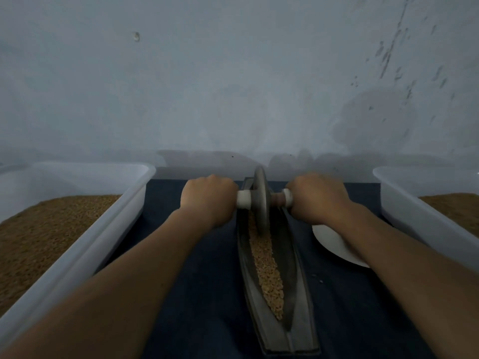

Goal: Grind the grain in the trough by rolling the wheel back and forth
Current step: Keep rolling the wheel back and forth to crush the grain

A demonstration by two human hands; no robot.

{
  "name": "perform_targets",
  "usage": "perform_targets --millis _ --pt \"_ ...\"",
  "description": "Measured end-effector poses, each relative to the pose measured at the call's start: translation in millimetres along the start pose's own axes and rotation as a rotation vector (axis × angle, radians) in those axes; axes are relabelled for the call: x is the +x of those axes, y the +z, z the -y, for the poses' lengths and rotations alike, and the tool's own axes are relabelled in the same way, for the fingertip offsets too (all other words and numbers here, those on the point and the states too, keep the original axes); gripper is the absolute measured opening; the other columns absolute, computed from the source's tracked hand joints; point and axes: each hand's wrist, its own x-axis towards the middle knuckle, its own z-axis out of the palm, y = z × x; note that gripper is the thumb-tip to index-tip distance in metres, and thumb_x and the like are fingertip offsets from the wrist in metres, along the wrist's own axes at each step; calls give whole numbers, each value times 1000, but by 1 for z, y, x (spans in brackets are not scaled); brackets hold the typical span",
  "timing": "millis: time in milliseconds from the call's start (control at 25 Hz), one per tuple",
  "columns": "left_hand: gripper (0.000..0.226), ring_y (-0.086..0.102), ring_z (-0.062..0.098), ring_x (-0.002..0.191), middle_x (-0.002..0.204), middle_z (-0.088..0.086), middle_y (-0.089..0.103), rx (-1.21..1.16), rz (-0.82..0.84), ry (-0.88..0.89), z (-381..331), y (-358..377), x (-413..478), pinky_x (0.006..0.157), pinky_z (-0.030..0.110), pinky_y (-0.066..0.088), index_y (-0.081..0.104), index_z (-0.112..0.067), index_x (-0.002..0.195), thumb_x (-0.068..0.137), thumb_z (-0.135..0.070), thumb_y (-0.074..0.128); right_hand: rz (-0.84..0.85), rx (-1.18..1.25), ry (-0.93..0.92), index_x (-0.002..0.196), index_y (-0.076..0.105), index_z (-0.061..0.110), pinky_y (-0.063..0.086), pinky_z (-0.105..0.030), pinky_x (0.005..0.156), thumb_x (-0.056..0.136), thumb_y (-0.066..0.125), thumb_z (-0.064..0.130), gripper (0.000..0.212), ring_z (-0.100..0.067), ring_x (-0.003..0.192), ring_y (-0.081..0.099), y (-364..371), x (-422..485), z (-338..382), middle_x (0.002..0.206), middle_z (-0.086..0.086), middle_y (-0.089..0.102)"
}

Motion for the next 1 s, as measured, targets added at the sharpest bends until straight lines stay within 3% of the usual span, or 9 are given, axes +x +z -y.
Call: perform_targets --millis 160,400,560,720,880,1000 --pt "16 57 23 71 88 0 62 54 3 53 -8 -15 -27 57 36 38 66 -27 102 86 -28 63 -28 57 8 63 43 32 29 -25 48 76 66 36 26 -11 56 45 4 -42 -1 68 10 52" --pt "15 50 18 66 77 -4 48 82 3 153 -18 -37 -79 54 34 35 63 -28 102 87 -29 65 -14 99 16 64 40 36 29 -25 47 80 65 38 30 -4 62 51 -4 -111 1 70 11 54" --pt "16 49 17 67 79 -5 48 18 20 110 -9 -23 -64 56 35 36 62 -30 102 86 -33 64 -33 12 11 63 39 35 24 -26 45 77 64 39 30 -8 56 42 -7 -87 2 66 12 47" --pt "16 53 22 69 85 -2 58 5 1 64 -2 -2 -18 58 36 39 65 -30 101 85 -31 61 -44 9 29 70 47 32 39 -29 56 79 66 35 21 -18 64 50 3 -35 3 73 8 54" --pt "12 56 23 72 88 -1 62 -12 2 37 2 5 1 58 35 39 65 -29 96 87 -28 59 -24 -1 23 75 58 30 42 -29 58 82 66 32 11 -19 68 55 2 -11 5 73 5 55" --pt "7 53 23 69 81 -3 54 -49 -9 21 0 2 -30 59 35 39 61 -30 93 86 -31 59 -61 -37 -29 67 47 31 39 -28 55 82 67 35 25 -18 66 53 -8 -34 8 71 6 51"
